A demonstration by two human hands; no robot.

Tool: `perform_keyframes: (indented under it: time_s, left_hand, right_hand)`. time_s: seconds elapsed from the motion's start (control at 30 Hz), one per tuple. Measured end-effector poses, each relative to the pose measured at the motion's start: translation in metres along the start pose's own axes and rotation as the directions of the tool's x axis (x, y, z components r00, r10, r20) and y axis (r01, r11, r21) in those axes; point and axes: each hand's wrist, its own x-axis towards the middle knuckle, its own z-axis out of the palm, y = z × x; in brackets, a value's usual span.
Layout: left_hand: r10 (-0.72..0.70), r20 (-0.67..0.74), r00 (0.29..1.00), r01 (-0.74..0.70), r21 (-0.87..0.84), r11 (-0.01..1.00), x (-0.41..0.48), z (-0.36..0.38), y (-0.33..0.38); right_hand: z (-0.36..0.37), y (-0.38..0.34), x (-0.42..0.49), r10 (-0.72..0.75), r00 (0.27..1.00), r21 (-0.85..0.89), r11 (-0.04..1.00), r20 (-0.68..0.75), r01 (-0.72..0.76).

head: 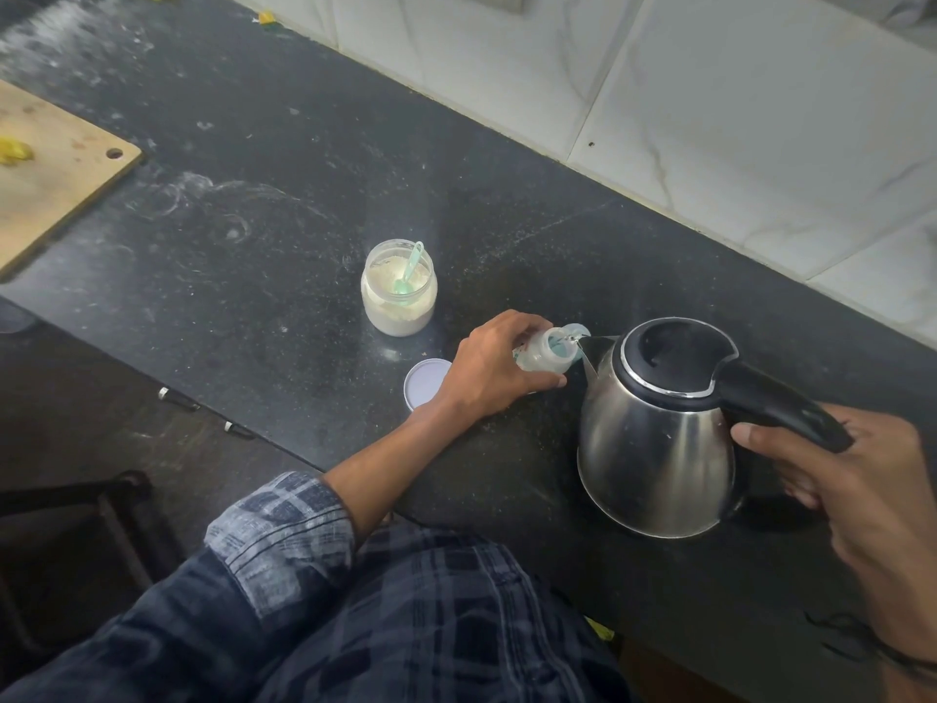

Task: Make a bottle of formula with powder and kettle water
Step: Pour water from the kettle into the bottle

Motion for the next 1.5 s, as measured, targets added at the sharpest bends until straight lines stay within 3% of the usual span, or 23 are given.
perform_keyframes:
  time_s: [1.5]
  left_hand:
    - [-0.015, -0.010, 1.000, 0.015, -0.003, 1.000, 0.0003, -0.0009, -0.0021]
  right_hand:
    - [-0.0010, -0.0025, 0.0039, 0.038, 0.999, -0.013, 0.999, 0.017, -0.038]
